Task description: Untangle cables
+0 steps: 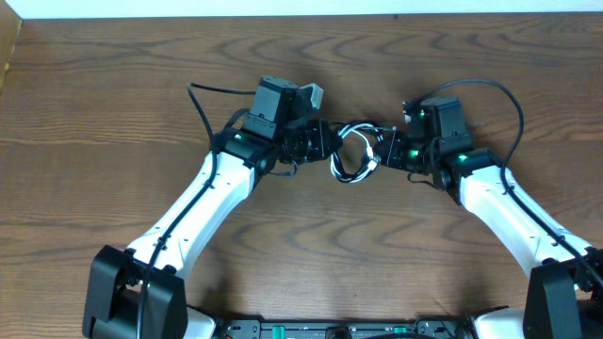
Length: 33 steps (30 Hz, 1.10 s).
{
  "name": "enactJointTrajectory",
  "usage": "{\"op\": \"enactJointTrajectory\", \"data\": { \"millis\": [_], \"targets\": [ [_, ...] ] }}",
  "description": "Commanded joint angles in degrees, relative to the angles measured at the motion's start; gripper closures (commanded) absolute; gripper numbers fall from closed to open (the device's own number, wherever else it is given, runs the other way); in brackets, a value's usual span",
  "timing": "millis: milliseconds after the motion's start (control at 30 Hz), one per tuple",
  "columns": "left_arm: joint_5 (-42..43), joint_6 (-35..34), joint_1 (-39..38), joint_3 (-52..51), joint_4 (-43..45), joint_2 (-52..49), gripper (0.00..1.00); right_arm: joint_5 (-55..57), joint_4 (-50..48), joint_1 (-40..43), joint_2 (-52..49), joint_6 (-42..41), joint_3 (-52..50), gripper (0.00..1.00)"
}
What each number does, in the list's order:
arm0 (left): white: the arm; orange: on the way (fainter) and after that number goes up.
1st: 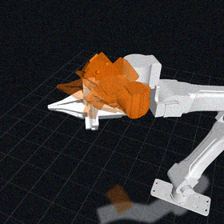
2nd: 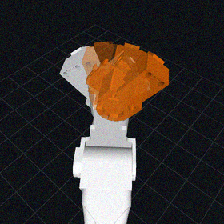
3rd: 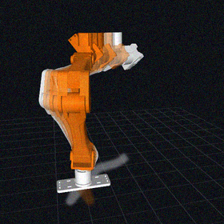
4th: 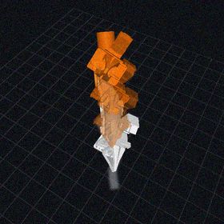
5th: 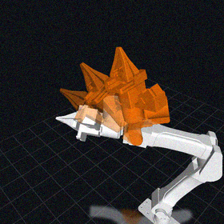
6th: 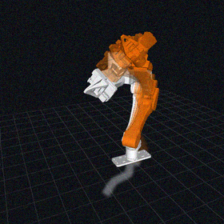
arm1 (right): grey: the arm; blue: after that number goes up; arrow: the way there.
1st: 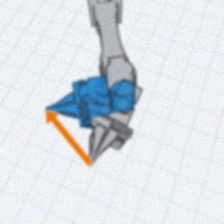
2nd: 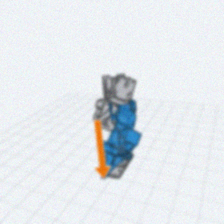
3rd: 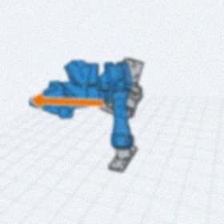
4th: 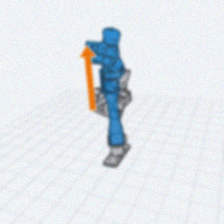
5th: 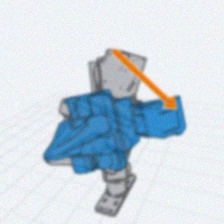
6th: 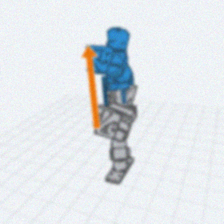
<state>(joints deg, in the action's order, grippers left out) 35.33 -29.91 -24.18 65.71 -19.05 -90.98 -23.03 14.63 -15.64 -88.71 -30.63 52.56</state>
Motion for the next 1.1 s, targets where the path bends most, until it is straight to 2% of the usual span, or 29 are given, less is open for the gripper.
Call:
{"op": "enactJointTrajectory", "data": {
  "millis": [0, 267, 400, 533, 667, 800, 933, 967, 1067],
  "targets": [
    [1.7, 0.76, 1.4, 1.29, 0.09, 0.44, 0.93, -14.47, -3.04, 1.29, -0.57, 6.58, 0.96, 0.99],
    [1.36, 0.76, 3.69, 1.27, -1.01, 0.42, 0.92, -44.78, -14.91, 7.08, -0.57, 8.0, 0.98, 0.99],
    [1.55, 0.81, 3.91, 1.27, -1.18, 0.42, 0.93, -52.15, -17.14, 9.77, -0.57, 8.0, 0.98, 0.99],
    [4.57, 5.46, 3.91, 1.27, -0.11, 0.42, 0.93, -49.29, -14.21, 11.21, -0.57, 7.98, 0.96, 0.99],
    [15.54, 12.46, 3.91, 1.27, 4.04, 0.44, 0.93, -33.42, -4.09, 11.47, -0.57, 6.62, 0.96, 0.99],
    [20.35, 12.79, 3.91, 1.27, 6.97, 0.44, 0.92, -16.22, 5.25, 11.43, -0.57, 3.67, 0.96, 0.99],
    [26.27, 12.74, 3.93, 1.27, 9.6, 0.42, 0.93, -13.97, 6.69, 11.43, -0.57, 3.74, 0.96, 0.97],
    [26.12, 12.74, 3.93, 1.27, 9.75, 0.42, 0.93, -14.71, 6.32, 11.45, -0.57, 4.39, 0.98, 0.83],
    [21.4, 12.74, 3.93, 1.27, 8.98, 0.42, 0.93, -17.05, 6.43, 11.47, -0.48, 5.97, 1.01, 0.62]
  ]
}}
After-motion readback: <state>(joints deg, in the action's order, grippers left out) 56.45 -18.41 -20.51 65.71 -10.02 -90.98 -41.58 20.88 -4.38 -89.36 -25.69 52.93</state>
